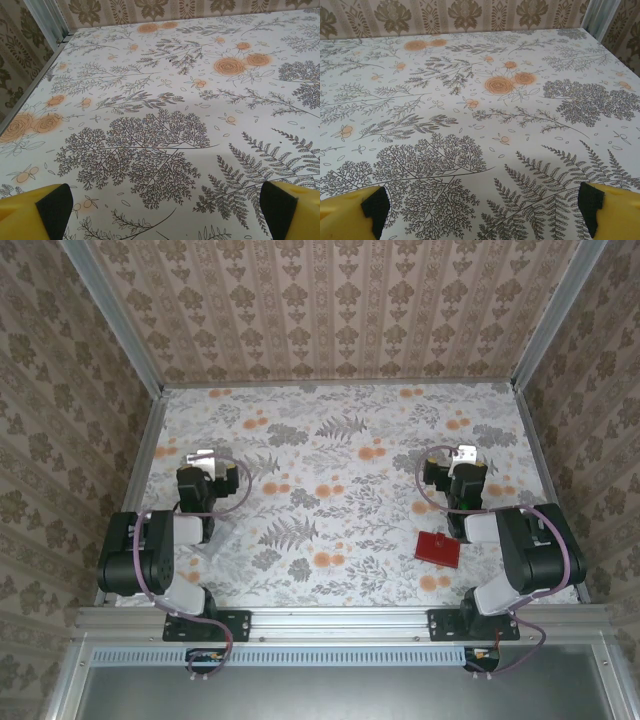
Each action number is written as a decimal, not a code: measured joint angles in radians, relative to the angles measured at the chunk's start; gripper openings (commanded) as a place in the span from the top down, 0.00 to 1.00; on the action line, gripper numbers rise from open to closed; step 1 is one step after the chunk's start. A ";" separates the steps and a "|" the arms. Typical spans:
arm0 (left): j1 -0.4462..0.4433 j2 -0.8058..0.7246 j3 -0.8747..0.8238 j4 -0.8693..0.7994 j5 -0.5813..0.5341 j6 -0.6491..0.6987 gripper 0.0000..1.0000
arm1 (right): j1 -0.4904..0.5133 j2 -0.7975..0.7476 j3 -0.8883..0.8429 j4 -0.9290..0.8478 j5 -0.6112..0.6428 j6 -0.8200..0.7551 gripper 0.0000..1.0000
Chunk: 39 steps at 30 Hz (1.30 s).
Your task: Put the credit cards into the card holder
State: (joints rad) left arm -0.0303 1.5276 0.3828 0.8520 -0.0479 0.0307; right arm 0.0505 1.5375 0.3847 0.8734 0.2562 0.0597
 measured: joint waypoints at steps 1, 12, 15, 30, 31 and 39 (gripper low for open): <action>0.000 0.000 0.000 0.000 0.000 0.000 0.00 | 0.000 0.000 0.000 0.000 0.000 0.000 0.00; 0.000 0.000 0.000 0.000 0.000 0.000 0.00 | 0.000 0.000 0.000 0.000 0.000 0.000 0.00; 0.000 0.000 0.000 0.000 0.000 0.000 0.00 | 0.000 0.000 0.000 0.000 0.000 0.000 0.00; -0.005 -0.006 0.000 -0.011 -0.017 0.001 0.00 | -0.005 -0.019 -0.003 -0.007 0.000 0.002 0.00; -0.013 -0.025 0.000 -0.038 -0.039 0.004 0.00 | -0.005 -0.026 -0.005 -0.004 0.000 0.004 0.00; -0.147 -0.452 0.156 -0.483 -0.072 0.003 0.00 | -0.008 -0.227 0.092 -0.337 0.085 0.059 0.00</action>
State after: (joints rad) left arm -0.1776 1.0760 0.5388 0.3687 -0.1200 0.0341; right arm 0.0429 1.3106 0.4767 0.5365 0.3412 0.1184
